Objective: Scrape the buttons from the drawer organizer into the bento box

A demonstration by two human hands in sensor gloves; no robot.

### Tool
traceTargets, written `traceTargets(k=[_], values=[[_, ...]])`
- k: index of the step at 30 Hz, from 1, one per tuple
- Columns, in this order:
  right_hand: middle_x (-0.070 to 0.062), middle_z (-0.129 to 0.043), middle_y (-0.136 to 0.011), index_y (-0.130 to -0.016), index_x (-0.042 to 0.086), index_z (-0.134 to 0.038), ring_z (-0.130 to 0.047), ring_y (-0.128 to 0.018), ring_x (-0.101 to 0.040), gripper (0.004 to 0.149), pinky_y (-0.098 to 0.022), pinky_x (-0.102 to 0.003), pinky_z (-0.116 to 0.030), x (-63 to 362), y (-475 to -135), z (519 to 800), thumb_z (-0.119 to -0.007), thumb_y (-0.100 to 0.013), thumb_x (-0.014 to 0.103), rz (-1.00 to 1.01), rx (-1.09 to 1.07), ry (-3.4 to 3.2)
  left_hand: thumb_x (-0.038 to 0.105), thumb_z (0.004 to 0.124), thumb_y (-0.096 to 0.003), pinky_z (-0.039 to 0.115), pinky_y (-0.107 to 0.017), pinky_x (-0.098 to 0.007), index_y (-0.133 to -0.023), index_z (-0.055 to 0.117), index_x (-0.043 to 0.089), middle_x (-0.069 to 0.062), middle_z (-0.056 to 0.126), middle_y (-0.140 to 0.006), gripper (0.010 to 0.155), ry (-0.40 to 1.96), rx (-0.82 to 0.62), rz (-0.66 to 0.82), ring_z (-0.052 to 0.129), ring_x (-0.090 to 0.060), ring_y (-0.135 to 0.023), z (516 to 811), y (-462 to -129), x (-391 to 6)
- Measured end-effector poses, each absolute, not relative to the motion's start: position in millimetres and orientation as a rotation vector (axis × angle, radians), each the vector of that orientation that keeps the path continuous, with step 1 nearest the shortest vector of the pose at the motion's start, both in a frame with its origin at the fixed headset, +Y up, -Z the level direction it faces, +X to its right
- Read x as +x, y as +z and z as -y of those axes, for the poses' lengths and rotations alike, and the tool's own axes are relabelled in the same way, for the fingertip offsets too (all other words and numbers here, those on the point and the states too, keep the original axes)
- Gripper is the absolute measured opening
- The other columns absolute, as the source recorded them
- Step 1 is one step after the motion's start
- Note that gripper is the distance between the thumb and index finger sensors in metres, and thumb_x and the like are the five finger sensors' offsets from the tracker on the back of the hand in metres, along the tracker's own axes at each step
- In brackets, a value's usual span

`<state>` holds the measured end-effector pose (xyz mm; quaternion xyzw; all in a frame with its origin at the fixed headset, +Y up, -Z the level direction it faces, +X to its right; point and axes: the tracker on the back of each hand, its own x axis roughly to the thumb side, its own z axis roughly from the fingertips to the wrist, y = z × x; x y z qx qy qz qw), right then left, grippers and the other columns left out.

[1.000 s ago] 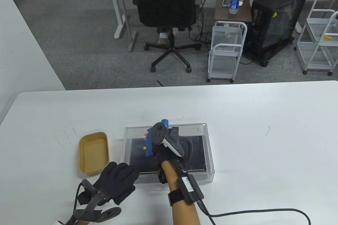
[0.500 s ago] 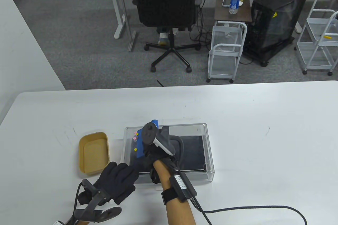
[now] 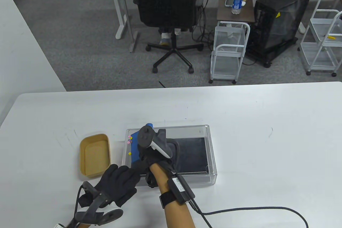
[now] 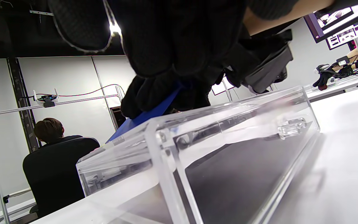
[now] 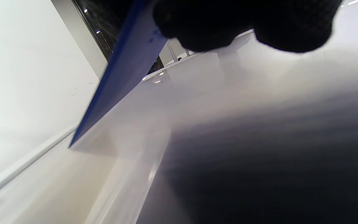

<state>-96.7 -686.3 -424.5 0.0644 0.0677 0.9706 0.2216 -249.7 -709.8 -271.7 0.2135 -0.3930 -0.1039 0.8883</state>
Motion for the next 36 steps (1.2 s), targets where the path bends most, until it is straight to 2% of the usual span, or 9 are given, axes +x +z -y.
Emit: traceTargets(k=[11,17,36], values=[[-0.028,-0.065,-0.092,-0.098,0.027,-0.062,-0.089,-0.034,-0.012,0.047,-0.030,-0.037,-0.087,-90.9,-420.2,682.6,-0.077,-0.053,0.031,-0.107,0.109,2.645,0.050,0.057,-0.0550,0.070,-0.071,-0.058,-0.103,0.069,0.030,0.001,0.080,-0.104,0.054,-0.201,0.437,0.794,0.090,-0.027,-0.093,708.5,-274.9,-253.8],[-0.028,-0.066,-0.092,-0.097,0.027,-0.064,-0.089,-0.034,-0.012,0.046,-0.030,-0.038,-0.087,-90.8,-406.6,682.8,-0.078,-0.053,0.029,-0.041,0.043,2.622,0.050,0.057,-0.0550,0.071,-0.071,-0.058,-0.102,0.070,0.030,0.001,0.082,-0.102,0.053,-0.165,0.439,0.782,0.091,-0.026,-0.091,707.9,-278.4,-260.3],[-0.027,-0.067,-0.091,-0.097,0.027,-0.063,-0.089,-0.033,-0.011,0.047,-0.029,-0.036,-0.087,-92.4,-390.0,679.7,-0.077,-0.053,0.031,0.028,0.088,2.584,0.048,0.059,-0.0549,0.074,-0.068,-0.054,-0.099,0.072,0.029,0.002,0.084,-0.098,0.050,-0.139,0.421,0.554,0.094,-0.024,-0.087,704.1,-314.0,-305.9]])
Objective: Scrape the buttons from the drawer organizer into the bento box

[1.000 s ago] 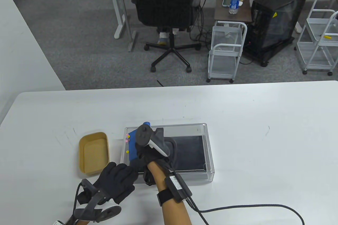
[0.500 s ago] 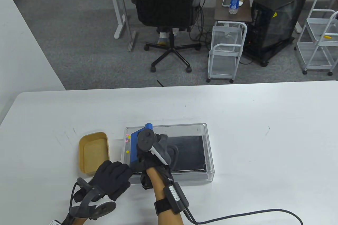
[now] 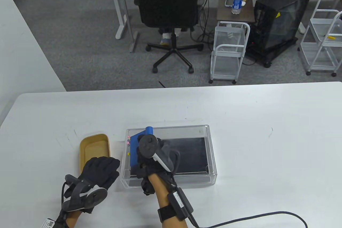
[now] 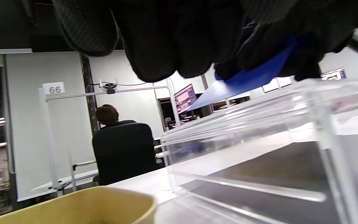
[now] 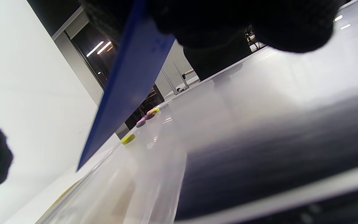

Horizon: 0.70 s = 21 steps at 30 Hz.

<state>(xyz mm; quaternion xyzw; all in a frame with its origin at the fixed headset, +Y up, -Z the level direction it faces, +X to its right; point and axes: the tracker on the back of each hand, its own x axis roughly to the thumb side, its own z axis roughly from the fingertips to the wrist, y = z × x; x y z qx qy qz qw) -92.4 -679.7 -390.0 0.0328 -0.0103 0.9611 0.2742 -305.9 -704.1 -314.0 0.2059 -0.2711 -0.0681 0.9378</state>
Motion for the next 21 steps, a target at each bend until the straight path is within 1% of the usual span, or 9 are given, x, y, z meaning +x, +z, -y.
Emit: traceTargets(k=[5,10,12,14,16,17,19,20,21], values=[[-0.027,-0.068,-0.091,-0.097,0.027,-0.063,-0.089,-0.033,-0.011,0.047,-0.029,-0.036,-0.087,-95.7,-385.5,675.2,-0.078,-0.053,0.031,0.055,0.095,2.571,0.048,0.061,-0.0547,0.075,-0.068,-0.054,-0.098,0.073,0.030,0.003,0.085,-0.096,0.048,-0.135,0.398,0.462,0.094,-0.023,-0.086,706.1,-325.7,-322.5],[-0.027,-0.068,-0.091,-0.097,0.027,-0.062,-0.089,-0.033,-0.011,0.047,-0.029,-0.036,-0.088,-95.6,-383.3,672.3,-0.077,-0.053,0.031,0.078,0.099,2.566,0.050,0.064,-0.0535,0.075,-0.066,-0.054,-0.097,0.071,0.026,0.001,0.086,-0.091,0.050,-0.170,0.346,0.307,0.095,-0.023,-0.080,714.0,-340.3,-337.5],[-0.027,-0.068,-0.090,-0.097,0.027,-0.063,-0.089,-0.033,-0.011,0.047,-0.029,-0.036,-0.087,-94.2,-383.1,671.6,-0.078,-0.053,0.031,0.083,0.090,2.556,0.051,0.065,-0.0537,0.075,-0.066,-0.055,-0.098,0.068,0.023,-0.001,0.084,-0.091,0.052,-0.202,0.289,0.206,0.093,-0.024,-0.080,718.0,-349.0,-345.4],[-0.027,-0.068,-0.090,-0.097,0.027,-0.062,-0.089,-0.033,-0.011,0.047,-0.029,-0.036,-0.087,-93.0,-382.6,669.9,-0.078,-0.053,0.031,0.093,0.091,2.547,0.051,0.064,-0.0542,0.073,-0.066,-0.057,-0.100,0.065,0.020,-0.003,0.080,-0.093,0.055,-0.211,0.175,0.115,0.091,-0.027,-0.082,726.7,-358.0,-354.2],[-0.027,-0.068,-0.091,-0.097,0.027,-0.062,-0.089,-0.033,-0.011,0.047,-0.029,-0.036,-0.087,-91.9,-381.8,668.9,-0.077,-0.053,0.031,0.100,0.088,2.544,0.051,0.064,-0.0547,0.072,-0.066,-0.058,-0.101,0.064,0.018,-0.005,0.080,-0.094,0.057,-0.192,0.101,0.046,0.090,-0.029,-0.083,736.2,-364.8,-363.4],[-0.027,-0.068,-0.090,-0.097,0.027,-0.062,-0.089,-0.033,-0.011,0.047,-0.029,-0.036,-0.087,-91.4,-381.7,669.0,-0.078,-0.053,0.031,0.102,0.087,2.543,0.051,0.063,-0.0551,0.071,-0.066,-0.059,-0.102,0.063,0.017,-0.007,0.078,-0.094,0.058,-0.186,0.056,0.002,0.089,-0.030,-0.083,740.1,-367.9,-368.2],[-0.027,-0.068,-0.091,-0.097,0.027,-0.062,-0.089,-0.033,-0.011,0.047,-0.029,-0.036,-0.087,-90.1,-382.0,670.2,-0.077,-0.053,0.031,0.097,0.081,2.541,0.052,0.062,-0.0556,0.071,-0.066,-0.060,-0.102,0.062,0.015,-0.009,0.077,-0.094,0.059,-0.171,0.026,-0.073,0.088,-0.032,-0.083,745.4,-372.0,-376.6],[-0.027,-0.068,-0.091,-0.097,0.027,-0.062,-0.089,-0.033,-0.011,0.047,-0.029,-0.036,-0.087,-89.2,-382.4,671.1,-0.078,-0.053,0.031,0.094,0.078,2.540,0.053,0.060,-0.0561,0.070,-0.065,-0.061,-0.103,0.060,0.013,-0.011,0.077,-0.094,0.062,-0.160,-0.004,-0.112,0.088,-0.034,-0.082,748.6,-374.6,-381.3],[-0.027,-0.068,-0.091,-0.097,0.027,-0.062,-0.089,-0.033,-0.011,0.047,-0.029,-0.036,-0.087,-88.6,-382.7,671.5,-0.078,-0.053,0.031,0.091,0.076,2.539,0.054,0.056,-0.0566,0.069,-0.065,-0.062,-0.106,0.056,0.009,-0.014,0.074,-0.096,0.067,-0.150,-0.033,-0.145,0.086,-0.037,-0.083,751.0,-376.0,-384.5]])
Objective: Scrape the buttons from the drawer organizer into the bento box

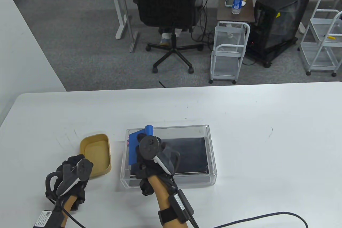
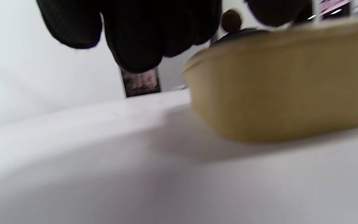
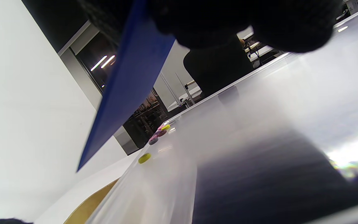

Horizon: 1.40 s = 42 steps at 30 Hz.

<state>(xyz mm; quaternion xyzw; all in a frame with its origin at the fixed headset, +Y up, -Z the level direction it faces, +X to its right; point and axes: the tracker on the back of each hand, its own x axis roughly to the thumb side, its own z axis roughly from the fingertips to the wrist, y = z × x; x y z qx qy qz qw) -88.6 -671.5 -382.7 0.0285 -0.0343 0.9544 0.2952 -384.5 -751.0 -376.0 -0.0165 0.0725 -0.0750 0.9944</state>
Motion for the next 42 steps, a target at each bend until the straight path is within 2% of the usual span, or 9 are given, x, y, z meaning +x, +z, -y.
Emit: traceTargets(k=[4,8,11,18,25,28,31,39,42], values=[[-0.027,-0.068,-0.090,-0.097,0.027,-0.062,-0.089,-0.033,-0.011,0.047,-0.029,-0.036,-0.087,-85.5,-382.7,670.2,-0.077,-0.053,0.031,0.099,0.067,2.526,0.059,0.047,-0.0571,0.069,-0.064,-0.063,-0.109,0.050,0.005,-0.017,0.070,-0.097,0.075,-0.061,-0.143,-0.237,0.085,-0.039,-0.082,762.0,-382.1,-399.3],[-0.027,-0.068,-0.090,-0.097,0.027,-0.062,-0.089,-0.033,-0.011,0.047,-0.029,-0.036,-0.087,-82.6,-381.8,669.2,-0.077,-0.053,0.031,0.114,0.054,2.522,0.057,0.049,-0.0580,0.075,-0.061,-0.057,-0.099,0.067,0.012,-0.009,0.082,-0.086,0.064,0.084,-0.201,-0.289,0.094,-0.031,-0.073,766.9,-385.6,-412.7],[-0.027,-0.068,-0.090,-0.097,0.027,-0.062,-0.089,-0.032,-0.011,0.047,-0.029,-0.036,-0.088,-80.3,-381.7,671.0,-0.078,-0.053,0.031,0.106,0.044,2.521,0.057,0.050,-0.0579,0.081,-0.056,-0.052,-0.090,0.075,0.016,-0.003,0.089,-0.074,0.058,0.109,-0.174,-0.307,0.099,-0.023,-0.062,765.9,-386.1,-417.3],[-0.027,-0.067,-0.091,-0.099,0.026,-0.060,-0.089,-0.032,-0.010,0.049,-0.028,-0.035,-0.088,-77.8,-381.8,670.8,-0.077,-0.053,0.031,0.122,0.018,2.520,0.053,0.056,-0.0584,0.085,-0.051,-0.048,-0.079,0.082,0.020,0.002,0.094,-0.063,0.047,0.149,-0.151,-0.302,0.103,-0.018,-0.052,767.5,-388.6,-418.7],[-0.034,-0.056,-0.096,-0.108,0.018,-0.030,-0.088,-0.040,-0.012,0.071,-0.033,-0.035,-0.087,-73.8,-384.0,676.1,-0.075,-0.054,0.031,0.045,0.022,2.457,0.052,0.059,-0.0581,0.085,-0.051,-0.048,-0.077,0.082,0.022,0.003,0.093,-0.061,0.042,0.169,-0.056,-0.265,0.103,-0.017,-0.051,755.8,-386.0,-414.5],[-0.040,-0.045,-0.097,-0.107,0.010,-0.016,-0.085,-0.049,-0.018,0.078,-0.035,-0.037,-0.085,-72.8,-387.1,678.9,-0.072,-0.055,0.027,-0.027,0.034,2.425,0.052,0.060,-0.0580,0.085,-0.051,-0.048,-0.076,0.083,0.023,0.004,0.094,-0.061,0.041,0.167,-0.017,-0.244,0.103,-0.018,-0.051,750.3,-384.9,-411.0],[-0.044,-0.038,-0.097,-0.105,0.007,-0.011,-0.082,-0.055,-0.022,0.080,-0.037,-0.038,-0.084,-71.7,-389.2,682.5,-0.071,-0.055,0.025,-0.106,0.048,2.375,0.052,0.060,-0.0578,0.085,-0.051,-0.048,-0.075,0.083,0.023,0.004,0.094,-0.060,0.041,0.168,0.007,-0.223,0.103,-0.018,-0.050,746.4,-383.4,-407.4],[-0.049,-0.039,-0.100,-0.106,0.005,-0.022,-0.086,-0.054,-0.023,0.071,-0.038,-0.040,-0.087,-79.0,-390.7,689.3,-0.070,-0.056,0.019,-0.150,0.072,2.402,0.052,0.059,-0.0579,0.085,-0.051,-0.048,-0.074,0.084,0.023,0.004,0.094,-0.059,0.041,0.180,0.040,-0.167,0.103,-0.017,-0.049,740.4,-379.7,-396.6],[-0.047,-0.041,-0.101,-0.107,0.007,-0.025,-0.087,-0.050,-0.021,0.067,-0.035,-0.038,-0.087,-82.9,-390.7,690.3,-0.067,-0.056,0.020,-0.124,0.071,2.459,0.052,0.059,-0.0581,0.085,-0.051,-0.048,-0.073,0.084,0.023,0.004,0.094,-0.058,0.041,0.174,0.047,-0.149,0.103,-0.017,-0.049,739.3,-378.9,-392.4]])
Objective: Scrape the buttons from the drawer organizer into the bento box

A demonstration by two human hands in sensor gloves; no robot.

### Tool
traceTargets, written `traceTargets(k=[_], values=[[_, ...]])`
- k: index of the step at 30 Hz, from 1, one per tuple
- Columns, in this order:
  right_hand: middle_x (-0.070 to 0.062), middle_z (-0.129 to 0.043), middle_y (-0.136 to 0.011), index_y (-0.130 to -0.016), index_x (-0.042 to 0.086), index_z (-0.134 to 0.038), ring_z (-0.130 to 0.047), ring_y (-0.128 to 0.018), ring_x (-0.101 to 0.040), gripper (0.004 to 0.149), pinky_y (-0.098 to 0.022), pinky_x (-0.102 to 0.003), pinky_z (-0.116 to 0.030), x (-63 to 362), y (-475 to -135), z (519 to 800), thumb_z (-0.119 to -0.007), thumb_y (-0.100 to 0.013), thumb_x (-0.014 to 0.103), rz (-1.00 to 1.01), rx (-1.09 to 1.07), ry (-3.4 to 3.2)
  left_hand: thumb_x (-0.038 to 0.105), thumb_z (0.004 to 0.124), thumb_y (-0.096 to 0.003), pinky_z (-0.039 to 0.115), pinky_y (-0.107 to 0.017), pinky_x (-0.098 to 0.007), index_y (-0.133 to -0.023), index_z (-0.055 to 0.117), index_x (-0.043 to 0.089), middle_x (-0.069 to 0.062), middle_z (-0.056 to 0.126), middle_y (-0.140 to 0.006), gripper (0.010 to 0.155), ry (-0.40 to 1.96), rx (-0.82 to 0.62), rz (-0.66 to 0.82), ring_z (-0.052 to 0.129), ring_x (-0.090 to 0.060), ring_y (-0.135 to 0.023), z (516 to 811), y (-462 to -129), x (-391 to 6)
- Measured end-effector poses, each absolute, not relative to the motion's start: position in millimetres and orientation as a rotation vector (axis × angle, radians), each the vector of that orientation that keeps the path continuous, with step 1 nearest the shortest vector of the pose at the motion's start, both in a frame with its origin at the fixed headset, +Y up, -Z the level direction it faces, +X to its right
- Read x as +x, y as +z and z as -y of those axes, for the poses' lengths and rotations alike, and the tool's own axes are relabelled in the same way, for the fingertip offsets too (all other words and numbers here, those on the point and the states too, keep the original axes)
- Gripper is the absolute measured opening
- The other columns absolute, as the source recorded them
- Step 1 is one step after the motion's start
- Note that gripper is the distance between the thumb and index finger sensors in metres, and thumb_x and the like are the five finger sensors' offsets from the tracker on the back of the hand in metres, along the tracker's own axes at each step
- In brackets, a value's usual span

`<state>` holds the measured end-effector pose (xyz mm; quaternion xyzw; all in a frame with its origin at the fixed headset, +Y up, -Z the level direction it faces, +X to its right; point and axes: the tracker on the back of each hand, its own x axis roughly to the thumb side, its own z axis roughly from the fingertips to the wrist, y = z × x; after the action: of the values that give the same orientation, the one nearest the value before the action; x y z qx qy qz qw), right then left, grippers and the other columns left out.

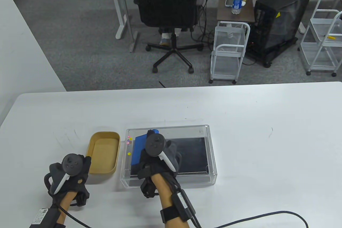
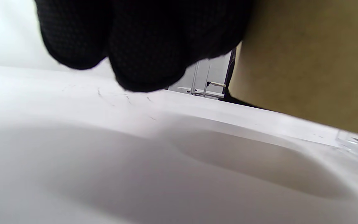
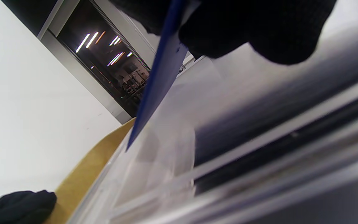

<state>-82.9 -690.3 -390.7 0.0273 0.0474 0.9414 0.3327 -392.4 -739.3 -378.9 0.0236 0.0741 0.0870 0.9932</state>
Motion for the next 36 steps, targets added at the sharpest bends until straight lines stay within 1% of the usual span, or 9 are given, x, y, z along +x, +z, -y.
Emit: traceTargets(k=[3,8,25,36], values=[[-0.045,-0.044,-0.102,-0.108,0.009,-0.026,-0.089,-0.045,-0.020,0.065,-0.030,-0.035,-0.087,-90.4,-392.3,689.7,-0.066,-0.057,0.021,-0.086,0.082,2.565,0.051,0.059,-0.0581,0.085,-0.051,-0.048,-0.073,0.084,0.023,0.004,0.094,-0.058,0.041,0.180,0.054,-0.145,0.103,-0.017,-0.049,738.4,-378.2,-388.2],[-0.043,-0.046,-0.102,-0.108,0.010,-0.028,-0.089,-0.043,-0.018,0.064,-0.028,-0.034,-0.087,-95.8,-397.7,689.8,-0.066,-0.057,0.022,-0.066,0.078,2.577,0.051,0.059,-0.0583,0.085,-0.052,-0.048,-0.073,0.084,0.023,0.004,0.094,-0.058,0.041,0.188,0.058,-0.138,0.103,-0.018,-0.049,736.6,-379.4,-380.0],[-0.042,-0.044,-0.103,-0.109,0.011,-0.025,-0.088,-0.045,-0.018,0.064,-0.030,-0.034,-0.086,-107.3,-405.6,689.3,-0.063,-0.059,0.023,-0.098,0.066,2.603,0.052,0.057,-0.0583,0.084,-0.052,-0.049,-0.072,0.084,0.023,0.004,0.094,-0.058,0.043,0.147,0.101,-0.107,0.103,-0.018,-0.048,728.4,-376.0,-370.0],[-0.042,-0.043,-0.104,-0.109,0.012,-0.023,-0.087,-0.046,-0.018,0.064,-0.031,-0.035,-0.085,-109.5,-406.1,687.0,-0.062,-0.059,0.023,-0.126,0.059,2.603,0.053,0.057,-0.0583,0.084,-0.052,-0.049,-0.072,0.084,0.023,0.004,0.094,-0.058,0.043,0.132,0.120,-0.096,0.103,-0.018,-0.049,730.9,-377.7,-371.2]])
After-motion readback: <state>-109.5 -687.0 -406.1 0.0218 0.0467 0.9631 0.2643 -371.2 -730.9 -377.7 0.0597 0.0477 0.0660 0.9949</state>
